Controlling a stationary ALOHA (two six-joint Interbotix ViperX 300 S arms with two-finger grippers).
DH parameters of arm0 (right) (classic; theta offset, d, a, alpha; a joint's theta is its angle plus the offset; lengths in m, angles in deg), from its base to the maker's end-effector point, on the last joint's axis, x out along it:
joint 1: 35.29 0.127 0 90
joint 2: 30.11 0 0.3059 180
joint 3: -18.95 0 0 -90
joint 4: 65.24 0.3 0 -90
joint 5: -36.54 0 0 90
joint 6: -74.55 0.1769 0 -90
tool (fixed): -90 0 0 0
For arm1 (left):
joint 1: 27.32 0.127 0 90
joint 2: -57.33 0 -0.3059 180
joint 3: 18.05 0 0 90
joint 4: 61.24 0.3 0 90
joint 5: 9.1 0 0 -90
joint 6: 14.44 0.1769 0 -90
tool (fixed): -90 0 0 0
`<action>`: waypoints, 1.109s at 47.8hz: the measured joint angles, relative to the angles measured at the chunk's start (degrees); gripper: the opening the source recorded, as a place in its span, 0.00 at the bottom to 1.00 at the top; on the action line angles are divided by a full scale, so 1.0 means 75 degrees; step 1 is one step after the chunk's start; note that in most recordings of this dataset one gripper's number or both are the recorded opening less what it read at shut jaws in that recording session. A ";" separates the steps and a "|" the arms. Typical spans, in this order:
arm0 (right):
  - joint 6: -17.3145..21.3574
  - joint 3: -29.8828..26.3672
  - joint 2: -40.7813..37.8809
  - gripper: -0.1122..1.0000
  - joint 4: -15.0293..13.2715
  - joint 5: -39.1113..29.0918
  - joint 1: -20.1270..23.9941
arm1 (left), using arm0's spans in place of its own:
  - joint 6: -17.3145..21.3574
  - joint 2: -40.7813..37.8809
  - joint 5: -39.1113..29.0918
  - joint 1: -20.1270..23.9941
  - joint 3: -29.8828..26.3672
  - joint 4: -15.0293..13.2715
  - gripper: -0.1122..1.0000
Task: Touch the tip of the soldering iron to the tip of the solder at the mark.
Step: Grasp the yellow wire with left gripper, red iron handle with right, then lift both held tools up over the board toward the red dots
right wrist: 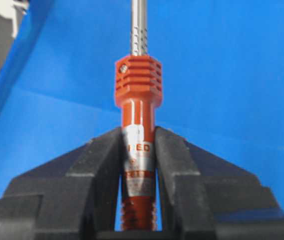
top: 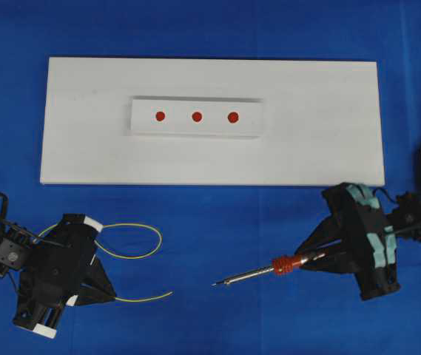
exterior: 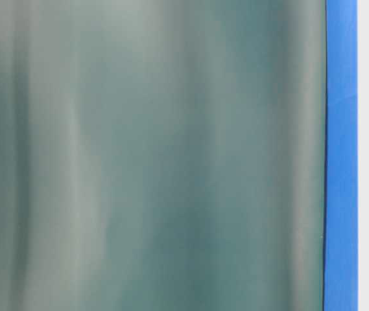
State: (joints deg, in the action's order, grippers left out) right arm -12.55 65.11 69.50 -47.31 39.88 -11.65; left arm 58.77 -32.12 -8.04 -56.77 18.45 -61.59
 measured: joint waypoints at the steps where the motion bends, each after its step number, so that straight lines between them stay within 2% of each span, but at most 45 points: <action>1: -0.0023 -0.0047 0.0082 0.16 0.0012 -0.0152 -0.0023 | -0.0047 0.0047 -0.0082 -0.0012 -0.0059 -0.0012 0.12; 5: -0.0047 -0.0187 0.0305 0.16 -0.0070 -0.0656 -0.0176 | -0.0211 0.0152 -0.0422 0.0000 -0.0223 -0.0012 0.12; 14: -0.0047 -0.0305 0.0363 0.16 -0.0141 -0.1102 -0.0539 | -0.0410 0.0187 -0.0750 0.0305 -0.0352 0.0000 0.12; 23: -0.0035 -0.0480 0.0398 0.16 -0.0234 -0.1945 -0.1512 | -0.0422 0.0281 -0.1336 0.1301 -0.0586 0.0000 0.12; 36: -0.0035 -0.0797 0.0422 0.16 -0.0902 -0.2754 -0.3258 | -0.0387 0.0340 -0.2508 0.2813 -0.0797 0.0082 0.12; 45: -0.0035 -0.0996 0.0387 0.16 -0.1266 -0.3047 -0.4453 | -0.0375 0.0352 -0.2742 0.3750 -0.0820 0.0117 0.12; 53: -0.0023 -0.1242 0.0141 0.16 -0.1477 -0.3141 -0.5051 | -0.0363 0.0398 -0.2895 0.4512 -0.0832 0.0129 0.12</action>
State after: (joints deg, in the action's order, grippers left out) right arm -12.72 55.80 70.55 -58.38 16.33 -49.53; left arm 56.05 -29.13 -29.75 -22.93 12.21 -60.63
